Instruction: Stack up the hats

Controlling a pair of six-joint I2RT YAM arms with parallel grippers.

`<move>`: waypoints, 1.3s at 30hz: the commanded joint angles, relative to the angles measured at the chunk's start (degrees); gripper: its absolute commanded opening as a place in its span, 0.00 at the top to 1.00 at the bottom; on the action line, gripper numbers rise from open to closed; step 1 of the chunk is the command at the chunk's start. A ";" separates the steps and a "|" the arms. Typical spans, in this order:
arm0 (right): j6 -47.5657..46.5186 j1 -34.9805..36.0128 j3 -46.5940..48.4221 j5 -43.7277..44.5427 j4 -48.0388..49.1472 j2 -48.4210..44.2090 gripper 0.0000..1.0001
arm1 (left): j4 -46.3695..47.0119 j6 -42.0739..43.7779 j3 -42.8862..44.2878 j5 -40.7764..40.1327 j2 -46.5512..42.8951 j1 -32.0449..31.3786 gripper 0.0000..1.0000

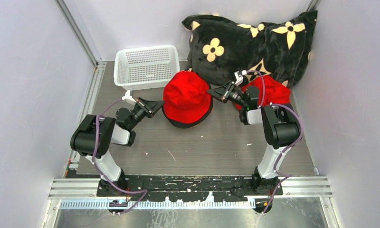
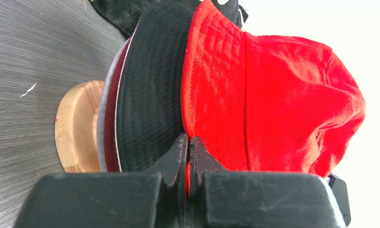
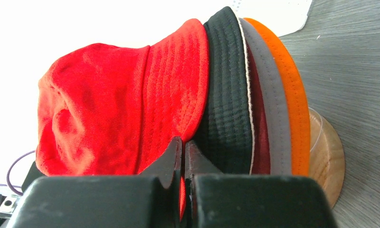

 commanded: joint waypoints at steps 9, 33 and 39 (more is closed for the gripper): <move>0.30 -0.60 -2.40 1.63 3.33 2.00 0.99 | 1.10 3.90 -0.35 -3.41 1.11 0.05 1.00; -0.38 -1.53 -9.76 0.48 3.89 -3.41 0.99 | 1.10 0.66 9.14 -3.01 6.63 2.03 1.00; -0.51 -1.33 -10.87 0.53 3.91 -4.00 0.99 | 1.10 -0.27 12.43 -1.78 9.11 3.27 1.00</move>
